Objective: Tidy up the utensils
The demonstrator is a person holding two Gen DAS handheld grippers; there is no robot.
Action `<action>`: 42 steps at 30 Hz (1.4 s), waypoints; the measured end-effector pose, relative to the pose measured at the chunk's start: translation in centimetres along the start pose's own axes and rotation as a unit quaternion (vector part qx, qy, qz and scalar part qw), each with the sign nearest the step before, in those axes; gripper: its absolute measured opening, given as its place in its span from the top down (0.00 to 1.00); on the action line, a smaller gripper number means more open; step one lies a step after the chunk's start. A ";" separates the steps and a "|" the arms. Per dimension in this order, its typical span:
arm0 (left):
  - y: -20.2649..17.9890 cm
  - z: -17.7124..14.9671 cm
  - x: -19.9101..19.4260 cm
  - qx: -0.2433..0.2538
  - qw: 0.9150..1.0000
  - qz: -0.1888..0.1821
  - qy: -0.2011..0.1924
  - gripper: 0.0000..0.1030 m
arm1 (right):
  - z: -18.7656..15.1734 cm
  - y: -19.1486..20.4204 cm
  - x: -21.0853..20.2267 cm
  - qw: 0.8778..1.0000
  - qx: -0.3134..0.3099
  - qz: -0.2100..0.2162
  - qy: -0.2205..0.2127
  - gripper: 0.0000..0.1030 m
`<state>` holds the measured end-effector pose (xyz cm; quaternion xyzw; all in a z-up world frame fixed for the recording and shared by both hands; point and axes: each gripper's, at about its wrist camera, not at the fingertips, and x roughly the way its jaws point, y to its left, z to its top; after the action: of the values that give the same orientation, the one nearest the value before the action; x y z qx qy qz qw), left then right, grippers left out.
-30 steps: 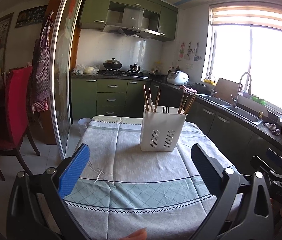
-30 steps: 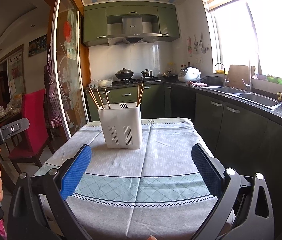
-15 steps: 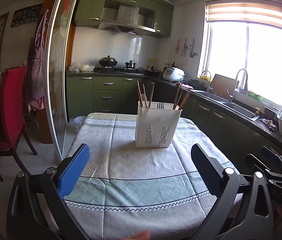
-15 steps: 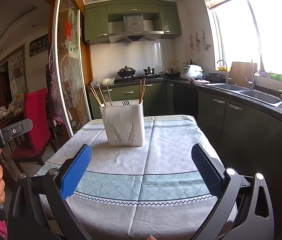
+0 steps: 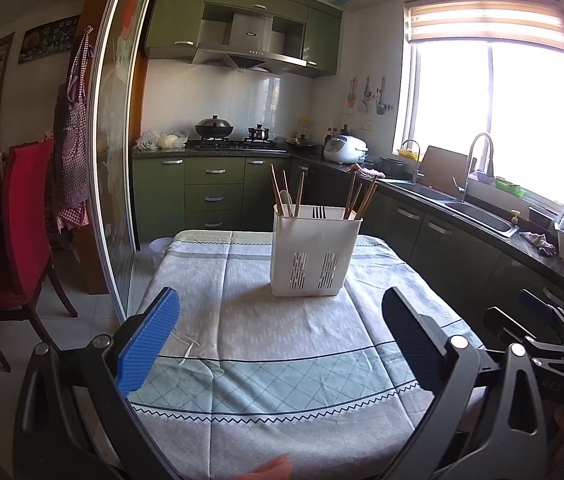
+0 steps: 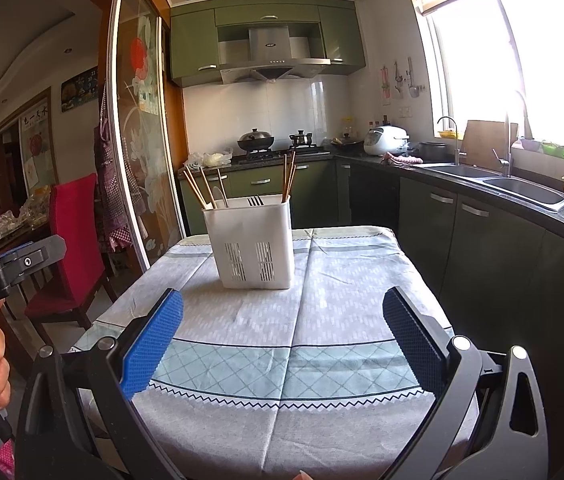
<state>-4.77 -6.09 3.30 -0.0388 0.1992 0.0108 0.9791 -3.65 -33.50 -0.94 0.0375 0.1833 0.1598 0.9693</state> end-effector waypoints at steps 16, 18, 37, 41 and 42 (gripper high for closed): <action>0.0 0.0 0.4 -0.004 1.000 -0.008 0.009 0.07 | -0.4 0.0 0.3 1.000 0.000 0.007 0.005 0.04; 0.1 0.0 0.5 -0.005 1.000 -0.009 0.010 0.07 | -0.4 0.1 0.4 1.000 -0.001 0.007 0.006 0.04; 0.0 -0.4 1.4 -0.011 0.999 -0.020 0.028 0.07 | -0.6 0.1 0.8 1.000 0.001 0.013 0.010 0.04; 0.3 -0.4 1.7 -0.015 0.999 -0.018 0.034 0.07 | -0.6 0.2 1.0 1.000 0.001 0.015 0.012 0.04; 0.3 -0.4 1.7 -0.015 0.999 -0.018 0.035 0.07 | -0.6 0.1 1.0 1.000 0.001 0.015 0.012 0.04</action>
<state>-3.37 -5.78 2.22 -0.0578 0.2323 -0.0050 0.9709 -3.05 -33.06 -1.80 0.0390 0.1945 0.1745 0.9645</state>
